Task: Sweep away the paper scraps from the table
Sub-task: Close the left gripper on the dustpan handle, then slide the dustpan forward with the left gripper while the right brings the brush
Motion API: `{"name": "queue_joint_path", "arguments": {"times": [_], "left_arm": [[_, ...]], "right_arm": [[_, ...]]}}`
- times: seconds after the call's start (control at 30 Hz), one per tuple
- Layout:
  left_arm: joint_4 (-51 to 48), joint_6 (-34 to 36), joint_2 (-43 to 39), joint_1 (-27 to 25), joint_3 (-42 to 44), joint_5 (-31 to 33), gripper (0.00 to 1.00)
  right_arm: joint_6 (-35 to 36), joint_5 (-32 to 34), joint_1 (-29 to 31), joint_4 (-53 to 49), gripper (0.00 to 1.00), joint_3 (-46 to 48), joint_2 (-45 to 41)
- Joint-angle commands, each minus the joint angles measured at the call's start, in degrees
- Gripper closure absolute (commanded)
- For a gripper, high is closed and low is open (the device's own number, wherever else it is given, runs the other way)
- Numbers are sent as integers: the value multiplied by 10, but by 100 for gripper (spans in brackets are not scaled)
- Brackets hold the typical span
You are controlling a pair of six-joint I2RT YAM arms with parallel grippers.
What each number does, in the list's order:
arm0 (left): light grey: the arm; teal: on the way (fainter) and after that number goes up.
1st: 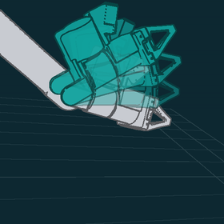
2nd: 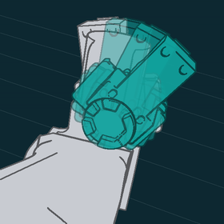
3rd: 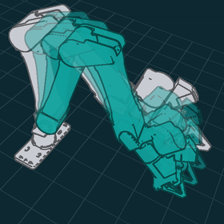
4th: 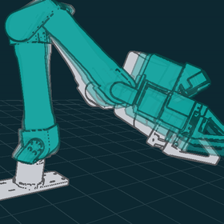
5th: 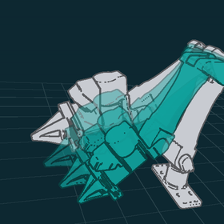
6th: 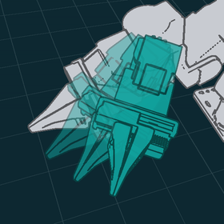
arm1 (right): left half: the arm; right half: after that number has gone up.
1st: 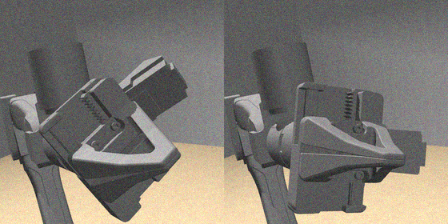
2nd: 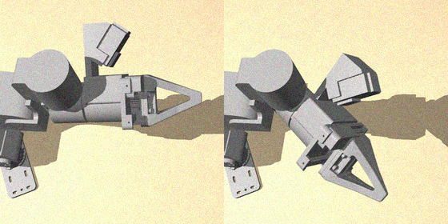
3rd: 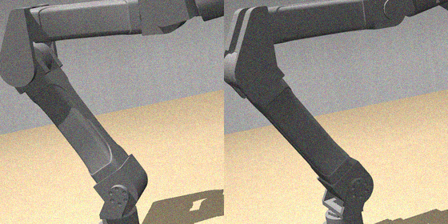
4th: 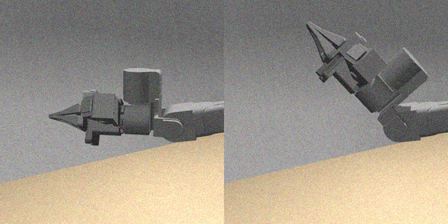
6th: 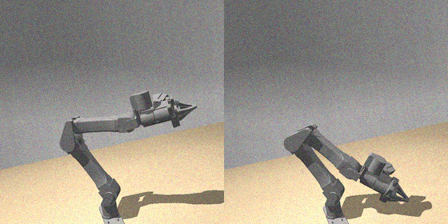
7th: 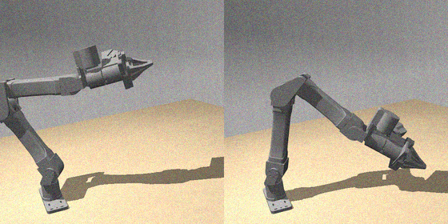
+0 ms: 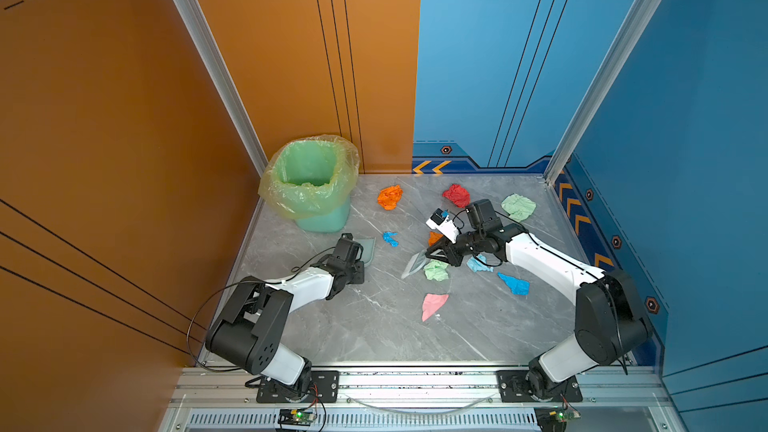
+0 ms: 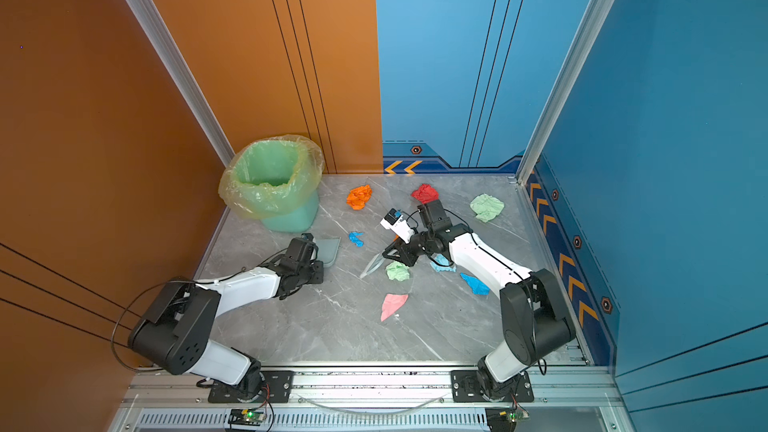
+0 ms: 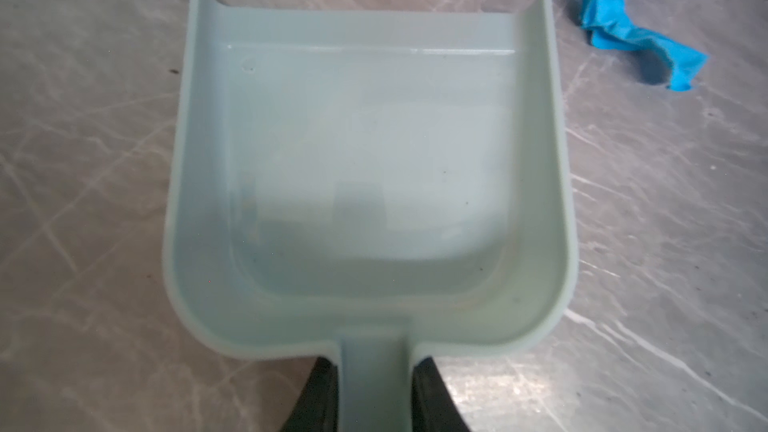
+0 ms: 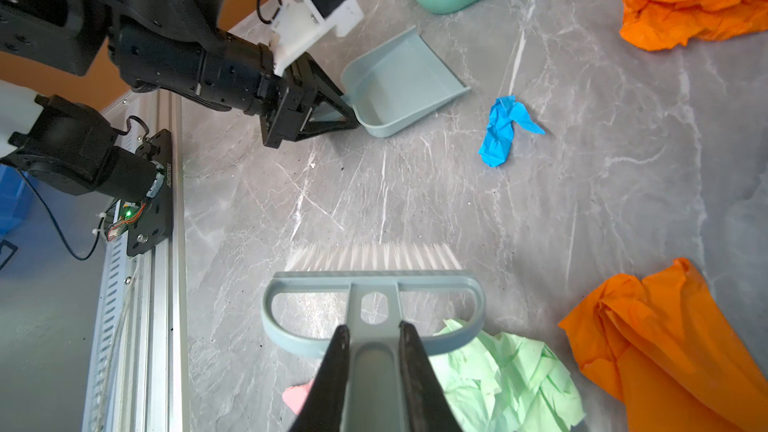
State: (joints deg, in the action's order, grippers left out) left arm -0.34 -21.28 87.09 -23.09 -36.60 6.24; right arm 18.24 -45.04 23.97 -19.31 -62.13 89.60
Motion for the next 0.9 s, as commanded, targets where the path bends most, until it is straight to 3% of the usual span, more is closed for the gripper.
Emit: {"name": "queue_joint_path", "arguments": {"times": [0.0,0.33,0.87], "left_arm": [[-26,18,20,-17,-5,-52,86],[-34,47,36,-38,-30,-89,100],[-67,78,51,-45,-56,-131,100]], "right_arm": [[32,-25,-11,-16,100,-2,-19],[57,-28,-46,-35,100,18,-54],[3,58,-67,40,100,56,-105]]}}
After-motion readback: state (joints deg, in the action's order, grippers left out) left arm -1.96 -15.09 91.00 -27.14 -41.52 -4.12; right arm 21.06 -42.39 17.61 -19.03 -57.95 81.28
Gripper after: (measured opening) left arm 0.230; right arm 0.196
